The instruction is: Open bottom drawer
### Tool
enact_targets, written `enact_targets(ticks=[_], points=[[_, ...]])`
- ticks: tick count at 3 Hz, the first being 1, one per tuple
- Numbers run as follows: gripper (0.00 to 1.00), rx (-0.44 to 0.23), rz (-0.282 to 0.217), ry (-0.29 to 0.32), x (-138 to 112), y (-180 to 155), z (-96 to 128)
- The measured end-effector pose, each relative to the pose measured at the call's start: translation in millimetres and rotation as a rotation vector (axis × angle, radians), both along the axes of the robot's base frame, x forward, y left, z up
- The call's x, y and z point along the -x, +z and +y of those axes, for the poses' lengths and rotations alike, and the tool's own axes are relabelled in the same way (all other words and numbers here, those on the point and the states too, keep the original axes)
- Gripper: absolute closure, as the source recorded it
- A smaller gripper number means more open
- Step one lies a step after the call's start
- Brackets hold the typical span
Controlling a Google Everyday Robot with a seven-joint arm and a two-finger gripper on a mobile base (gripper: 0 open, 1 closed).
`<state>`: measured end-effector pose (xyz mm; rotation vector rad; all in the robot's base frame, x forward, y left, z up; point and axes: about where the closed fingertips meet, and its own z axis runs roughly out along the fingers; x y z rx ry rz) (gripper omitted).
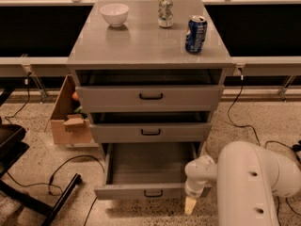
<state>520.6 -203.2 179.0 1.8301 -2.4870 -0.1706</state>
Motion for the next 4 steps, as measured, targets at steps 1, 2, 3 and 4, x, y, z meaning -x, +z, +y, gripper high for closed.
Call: enact_targets(ticks=[1,2,3,4], points=[[0.42,-0.015,0.026,0.005,30.0,-3.8,0.8],[0.65,-0.015,0.026,0.005,29.8,3.4,0.8],[0.94,-0.017,0.021,0.003,27.6,10.0,0.7],[0.83,-0.017,0.021,0.003,22.4,10.4,-0.6]])
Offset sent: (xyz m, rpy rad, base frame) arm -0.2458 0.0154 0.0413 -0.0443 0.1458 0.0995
